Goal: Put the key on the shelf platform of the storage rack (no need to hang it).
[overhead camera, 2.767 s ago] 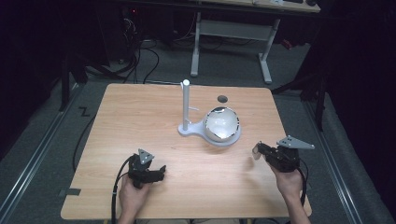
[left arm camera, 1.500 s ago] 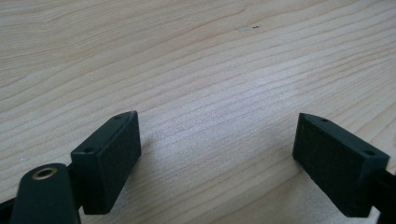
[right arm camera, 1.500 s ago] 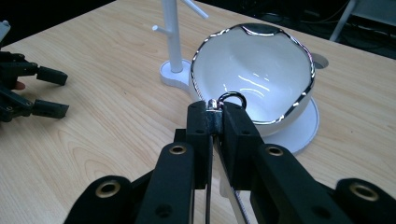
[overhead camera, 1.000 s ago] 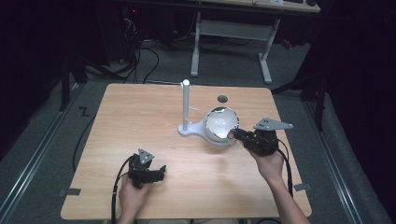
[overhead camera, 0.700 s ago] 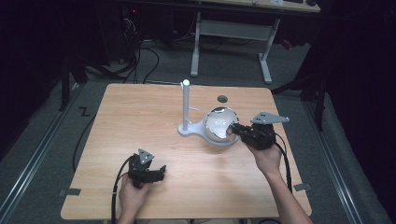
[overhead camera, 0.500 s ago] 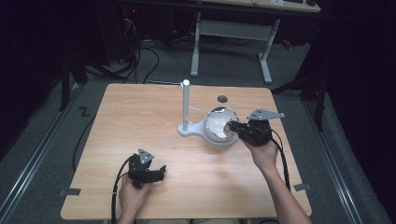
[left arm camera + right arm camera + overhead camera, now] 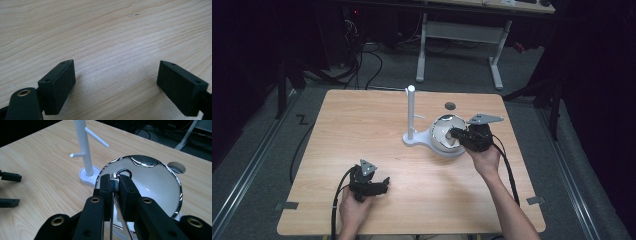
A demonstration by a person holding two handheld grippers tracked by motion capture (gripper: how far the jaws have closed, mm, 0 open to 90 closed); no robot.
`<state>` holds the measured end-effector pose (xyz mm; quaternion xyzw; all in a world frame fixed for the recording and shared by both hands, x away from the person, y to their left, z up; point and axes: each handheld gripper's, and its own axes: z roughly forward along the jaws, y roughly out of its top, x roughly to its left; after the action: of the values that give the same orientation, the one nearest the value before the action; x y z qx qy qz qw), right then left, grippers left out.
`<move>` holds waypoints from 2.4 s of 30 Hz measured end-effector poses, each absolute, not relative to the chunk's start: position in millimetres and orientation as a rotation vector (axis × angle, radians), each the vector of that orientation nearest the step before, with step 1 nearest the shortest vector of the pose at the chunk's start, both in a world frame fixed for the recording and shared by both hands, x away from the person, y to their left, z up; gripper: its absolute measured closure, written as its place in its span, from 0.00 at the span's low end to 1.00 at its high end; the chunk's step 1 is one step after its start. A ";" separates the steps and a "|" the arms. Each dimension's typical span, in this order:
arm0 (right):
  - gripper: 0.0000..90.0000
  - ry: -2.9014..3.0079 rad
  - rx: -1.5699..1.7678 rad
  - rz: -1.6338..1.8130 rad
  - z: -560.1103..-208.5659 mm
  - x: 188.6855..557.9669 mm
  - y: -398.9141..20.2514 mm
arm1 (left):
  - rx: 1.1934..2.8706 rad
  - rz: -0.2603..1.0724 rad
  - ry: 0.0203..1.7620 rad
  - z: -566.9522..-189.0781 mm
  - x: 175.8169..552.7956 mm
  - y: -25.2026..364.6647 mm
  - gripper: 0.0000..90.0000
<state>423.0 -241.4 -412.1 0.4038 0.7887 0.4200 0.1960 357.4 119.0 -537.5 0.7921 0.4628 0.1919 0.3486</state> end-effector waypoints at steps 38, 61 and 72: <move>0.91 2.210 1.279 1.019 -451.8 463.0 -236.6 | 2.054 0.499 1.199 -537.6 357.5 118.9 0.17; 0.77 2.177 1.314 0.995 -458.2 469.2 -241.4 | 2.054 0.499 1.199 -537.5 357.4 118.9 0.17; 0.61 2.150 1.302 1.035 -443.0 456.9 -249.7 | 2.054 0.499 1.199 -537.5 357.4 118.9 0.17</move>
<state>456.9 -249.7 -443.0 0.4683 0.7732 0.3724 0.2101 357.4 118.9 -537.5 0.7922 0.4627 0.1923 0.3483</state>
